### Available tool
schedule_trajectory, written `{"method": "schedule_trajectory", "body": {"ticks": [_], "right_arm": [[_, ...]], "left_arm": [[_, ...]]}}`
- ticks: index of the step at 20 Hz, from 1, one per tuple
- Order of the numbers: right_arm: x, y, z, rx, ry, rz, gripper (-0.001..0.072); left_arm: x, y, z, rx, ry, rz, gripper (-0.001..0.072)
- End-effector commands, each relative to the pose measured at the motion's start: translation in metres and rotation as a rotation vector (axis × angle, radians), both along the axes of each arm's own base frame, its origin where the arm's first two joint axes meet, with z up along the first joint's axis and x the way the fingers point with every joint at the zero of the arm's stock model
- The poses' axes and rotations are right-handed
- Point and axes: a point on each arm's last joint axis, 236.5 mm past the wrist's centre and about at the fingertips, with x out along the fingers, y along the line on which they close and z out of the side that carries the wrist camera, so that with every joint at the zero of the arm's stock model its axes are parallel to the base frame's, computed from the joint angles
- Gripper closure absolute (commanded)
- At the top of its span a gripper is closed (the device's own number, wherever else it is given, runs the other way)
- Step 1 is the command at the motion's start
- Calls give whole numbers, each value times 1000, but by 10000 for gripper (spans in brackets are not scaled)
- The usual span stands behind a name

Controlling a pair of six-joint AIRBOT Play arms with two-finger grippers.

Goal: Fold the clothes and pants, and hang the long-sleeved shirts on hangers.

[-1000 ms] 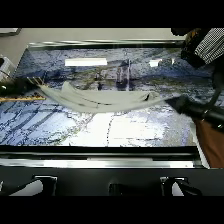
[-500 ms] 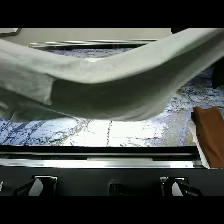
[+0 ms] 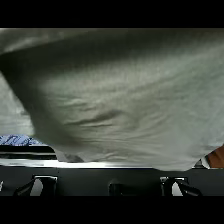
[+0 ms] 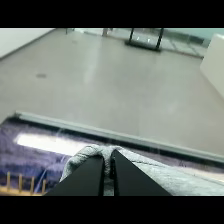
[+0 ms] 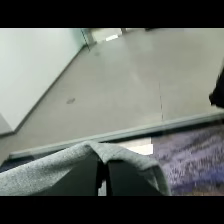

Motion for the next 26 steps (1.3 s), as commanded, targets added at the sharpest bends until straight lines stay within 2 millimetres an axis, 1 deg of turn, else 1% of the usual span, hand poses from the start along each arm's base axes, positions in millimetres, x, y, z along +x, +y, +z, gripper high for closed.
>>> {"method": "schedule_trajectory", "body": {"ticks": [1,2,3,4,6,7,9,10,12,13,14,15,17,18,19,20,21,23,24,25,26], "right_arm": [[60,-20,-92,83,378,13,679],[84,-25,-130,108,514,37,679],[105,-26,-164,125,626,65,679],[129,-22,-199,114,715,109,679],[178,-9,-265,60,826,169,679],[202,-8,-301,20,877,156,679],[241,-12,-365,-44,960,113,680],[260,-15,-393,-45,985,100,680],[289,-20,-437,-8,1004,73,680],[302,-22,-452,0,994,62,680],[315,-25,-463,6,974,50,680],[327,-26,-470,13,945,40,680],[342,-30,-476,21,900,19,680],[347,-32,-477,17,886,11,680],[349,-32,-477,18,880,9,680],[346,-32,-478,27,894,9,680],[340,-30,-482,34,928,13,680],[318,-25,-495,30,1030,43,680],[304,-22,-501,26,1095,61,680],[290,-20,-507,18,1159,76,680],[278,-22,-512,1,1211,80,680]], "left_arm": [[57,35,-89,-116,295,-1,691],[82,41,-124,-137,391,-38,691],[112,44,-165,-158,487,-83,691],[139,43,-202,-171,566,-127,691],[197,30,-280,-197,696,-205,691],[221,24,-314,-208,744,-228,691],[267,13,-382,-228,819,-250,691],[285,7,-414,-239,855,-257,691],[313,-5,-459,-248,907,-283,691],[326,-10,-473,-246,921,-295,691],[339,-15,-482,-225,921,-314,691],[352,-20,-487,-204,913,-332,691],[372,-23,-487,-171,887,-353,691],[377,-23,-484,-168,880,-357,691],[376,-23,-482,-166,886,-364,691],[369,-23,-482,-168,913,-377,691],[358,-24,-485,-173,960,-398,691],[328,-29,-495,-194,1088,-452,691],[311,-33,-499,-206,1157,-482,691],[296,-36,-502,-214,1217,-508,691],[283,-36,-506,-230,1282,-501,691]]}}
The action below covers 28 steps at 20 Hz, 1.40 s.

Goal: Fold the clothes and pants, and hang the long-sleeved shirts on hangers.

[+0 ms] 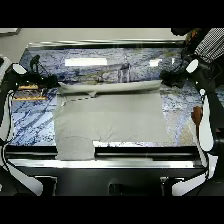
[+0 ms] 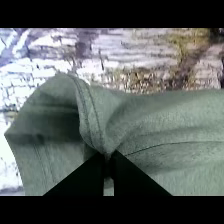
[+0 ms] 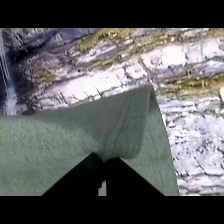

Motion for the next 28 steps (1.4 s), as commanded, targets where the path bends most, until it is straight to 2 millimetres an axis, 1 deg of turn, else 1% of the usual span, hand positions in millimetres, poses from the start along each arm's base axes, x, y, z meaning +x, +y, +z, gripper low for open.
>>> {"method": "schedule_trajectory", "body": {"ticks": [1,3,7,9,11,15,18,19,20,21,22,23,24,25,26,27,28], "right_arm": [[-42,-1,-22,-23,192,43,680],[-53,-7,-35,-49,242,39,679],[-82,-3,-69,-23,421,47,679],[-94,-2,-77,-18,484,56,679],[-93,-2,-78,-18,483,55,679],[-90,-4,-79,-27,470,52,679],[-95,-5,-92,-29,509,55,677],[-101,-4,-97,-24,546,61,617],[-111,-4,-101,-24,591,71,532],[-120,-6,-101,-35,628,92,515],[-130,-16,-96,-77,661,114,389],[-136,-29,-88,-138,672,131,246],[-139,-46,-74,-203,660,142,224],[-139,-58,-60,-227,632,134,225],[-138,-66,-44,-210,584,99,231],[-141,-78,-32,-206,550,72,231],[-150,-90,-23,-194,529,50,231]], "left_arm": [[-54,-4,-14,-12,241,-51,691],[-67,-2,-18,-5,308,-47,691],[-88,2,-32,11,424,-45,691],[-99,4,-41,17,484,-53,691],[-104,3,-50,12,519,-61,691],[-107,-4,-66,9,556,-77,690],[-109,-8,-76,8,577,-87,690],[-109,-9,-76,8,577,-89,686],[-109,-9,-75,8,575,-88,624],[-108,-7,-72,8,570,-85,468],[-108,-4,-66,8,560,-77,299],[-106,2,-57,10,541,-65,253],[-107,10,-46,18,526,-53,253],[-110,19,-33,21,511,-35,253],[-115,28,-22,19,497,-12,253],[-125,37,-13,12,495,13,253],[-141,46,-8,2,507,46,253]]}}
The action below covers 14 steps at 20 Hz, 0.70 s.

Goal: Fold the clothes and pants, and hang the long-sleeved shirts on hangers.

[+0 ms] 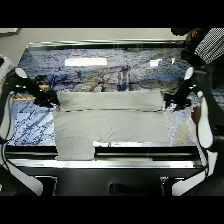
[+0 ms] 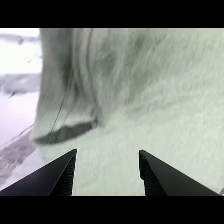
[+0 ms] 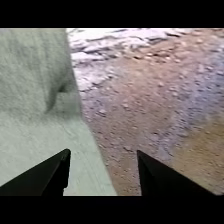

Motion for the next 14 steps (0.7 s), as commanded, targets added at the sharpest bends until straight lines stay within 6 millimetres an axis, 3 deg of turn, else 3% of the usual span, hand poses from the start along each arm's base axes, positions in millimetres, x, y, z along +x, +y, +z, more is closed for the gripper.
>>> {"method": "schedule_trajectory", "body": {"ticks": [1,4,8,12,14], "right_arm": [[-26,-38,34,-7,-63,-62,231],[-53,-36,43,114,-147,-181,231],[-76,-10,44,189,-217,-220,232],[-83,13,50,276,-231,-225,233],[-80,21,57,312,-250,-230,234]], "left_arm": [[-42,28,21,5,9,94,253],[-121,32,9,-10,71,207,253],[-213,-11,-14,-76,89,271,253],[-276,-44,-38,-113,156,285,253],[-294,-57,-46,-144,191,291,254]]}}
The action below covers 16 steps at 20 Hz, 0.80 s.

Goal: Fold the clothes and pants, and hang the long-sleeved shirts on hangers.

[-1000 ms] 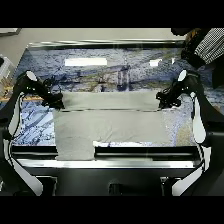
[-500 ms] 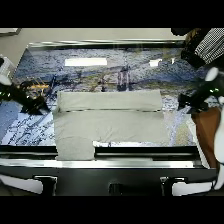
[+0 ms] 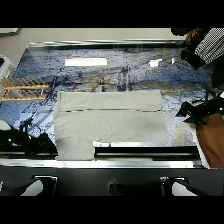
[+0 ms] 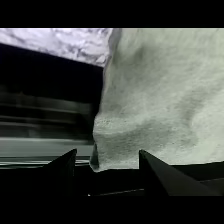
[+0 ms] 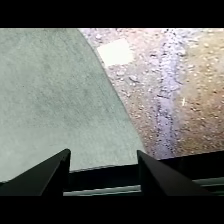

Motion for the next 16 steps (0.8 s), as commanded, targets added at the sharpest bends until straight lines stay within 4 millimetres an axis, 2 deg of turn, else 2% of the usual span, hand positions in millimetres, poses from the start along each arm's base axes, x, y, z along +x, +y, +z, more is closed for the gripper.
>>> {"method": "schedule_trajectory", "body": {"ticks": [1,3,7,9,10,11,16], "right_arm": [[2,19,12,76,-50,-12,234],[3,22,17,86,-64,-13,234],[-1,24,28,79,-88,-5,235],[-2,24,32,76,-97,-1,236],[-2,24,33,74,-102,1,236],[-3,24,35,71,-108,3,237],[-3,25,37,69,-113,7,237]], "left_arm": [[-35,-27,-18,-61,29,34,254],[-30,-32,-18,-86,3,41,254],[-24,-32,-20,-84,-18,58,254],[-14,-32,-21,-81,-49,83,255],[-10,-32,-21,-82,-61,94,263],[-8,-33,-21,-84,-69,101,338],[-4,-31,-24,-74,-95,102,345]]}}
